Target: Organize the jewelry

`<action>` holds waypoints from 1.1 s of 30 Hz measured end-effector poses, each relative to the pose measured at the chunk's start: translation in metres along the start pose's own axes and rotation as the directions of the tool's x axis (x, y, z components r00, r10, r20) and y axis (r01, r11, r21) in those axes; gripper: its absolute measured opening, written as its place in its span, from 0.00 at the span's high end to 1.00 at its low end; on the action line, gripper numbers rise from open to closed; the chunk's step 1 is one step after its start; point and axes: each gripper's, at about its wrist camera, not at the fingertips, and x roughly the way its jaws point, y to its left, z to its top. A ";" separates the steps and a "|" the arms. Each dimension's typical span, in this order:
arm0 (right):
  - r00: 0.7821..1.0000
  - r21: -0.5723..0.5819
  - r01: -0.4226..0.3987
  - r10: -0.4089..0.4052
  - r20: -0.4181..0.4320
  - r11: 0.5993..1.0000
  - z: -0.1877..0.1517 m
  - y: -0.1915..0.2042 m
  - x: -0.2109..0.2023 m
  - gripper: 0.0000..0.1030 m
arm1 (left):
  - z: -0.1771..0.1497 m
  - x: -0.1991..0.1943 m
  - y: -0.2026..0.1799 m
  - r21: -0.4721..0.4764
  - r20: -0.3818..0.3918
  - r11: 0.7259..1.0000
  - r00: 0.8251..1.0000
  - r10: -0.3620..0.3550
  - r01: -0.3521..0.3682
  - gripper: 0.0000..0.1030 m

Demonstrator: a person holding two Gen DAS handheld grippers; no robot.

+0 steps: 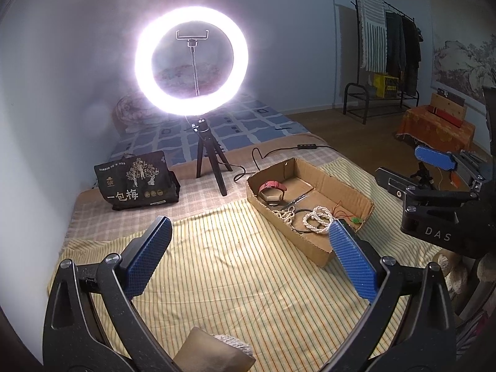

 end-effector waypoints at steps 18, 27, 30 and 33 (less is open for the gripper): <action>1.000 -0.012 -0.001 0.001 -0.003 1.000 -0.001 0.002 0.003 0.21 | 0.003 -0.002 -0.002 0.009 -0.001 1.000 1.000 -0.001 0.001 0.00; 1.000 -0.012 0.002 -0.002 -0.006 1.000 -0.003 0.001 0.003 0.21 | 0.002 0.001 -0.003 0.003 -0.017 1.000 1.000 -0.012 0.012 0.00; 1.000 -0.013 0.002 -0.002 -0.010 1.000 -0.003 0.000 0.004 0.21 | 0.001 0.001 -0.004 -0.005 -0.033 1.000 0.999 -0.027 0.027 0.00; 1.000 -0.015 0.002 -0.002 -0.013 1.000 -0.003 0.001 0.004 0.21 | 0.000 0.000 -0.005 -0.013 -0.039 0.999 0.999 -0.037 0.037 0.00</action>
